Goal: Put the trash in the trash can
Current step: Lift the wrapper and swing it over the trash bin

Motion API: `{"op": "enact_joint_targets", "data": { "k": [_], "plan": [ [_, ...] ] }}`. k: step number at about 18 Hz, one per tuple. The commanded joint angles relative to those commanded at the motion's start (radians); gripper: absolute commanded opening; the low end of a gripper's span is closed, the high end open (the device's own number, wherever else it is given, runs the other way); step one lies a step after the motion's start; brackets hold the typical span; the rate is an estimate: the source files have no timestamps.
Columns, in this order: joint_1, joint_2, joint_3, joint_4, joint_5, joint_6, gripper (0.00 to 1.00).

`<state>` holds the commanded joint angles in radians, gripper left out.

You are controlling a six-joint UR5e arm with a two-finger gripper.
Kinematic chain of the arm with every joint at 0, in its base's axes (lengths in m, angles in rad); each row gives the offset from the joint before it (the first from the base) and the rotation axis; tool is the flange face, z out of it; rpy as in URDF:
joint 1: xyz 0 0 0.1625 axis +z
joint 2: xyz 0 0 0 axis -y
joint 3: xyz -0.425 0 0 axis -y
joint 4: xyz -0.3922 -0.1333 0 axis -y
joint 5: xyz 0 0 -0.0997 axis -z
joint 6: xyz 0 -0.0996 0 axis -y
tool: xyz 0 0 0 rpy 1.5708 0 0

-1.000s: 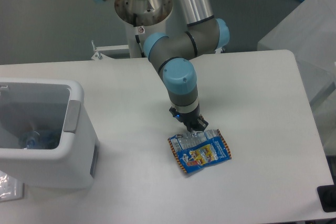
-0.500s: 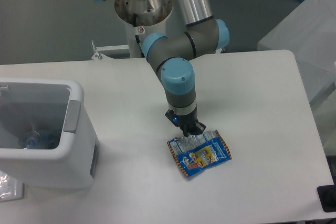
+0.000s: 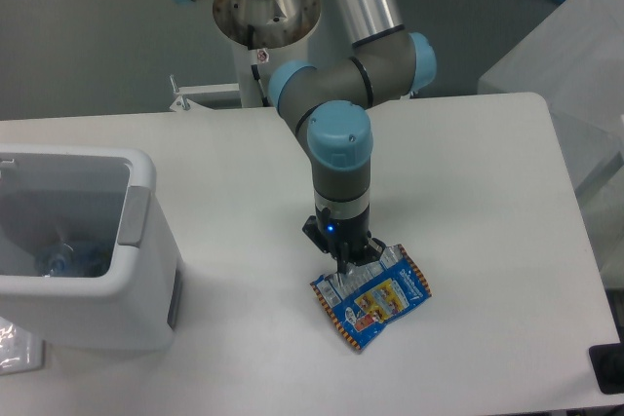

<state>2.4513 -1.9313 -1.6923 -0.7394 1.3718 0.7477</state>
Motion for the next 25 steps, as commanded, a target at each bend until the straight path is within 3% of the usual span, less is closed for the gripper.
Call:
{"op": "enact_joint_targets", "data": {
  "k": [3, 8, 17, 25],
  "plan": [
    [-0.008, 0.003, 0.094, 0.0, -0.036, -0.256, 0.0],
    [-0.014, 0.044, 0.203, 0.0, -0.18, -0.497, 0.0],
    [-0.052, 0.264, 0.221, 0.0, -0.304, -0.758, 0.0],
    [-0.164, 0.354, 0.22, 0.0, -0.335, -0.806, 0.0]
  ]
}}
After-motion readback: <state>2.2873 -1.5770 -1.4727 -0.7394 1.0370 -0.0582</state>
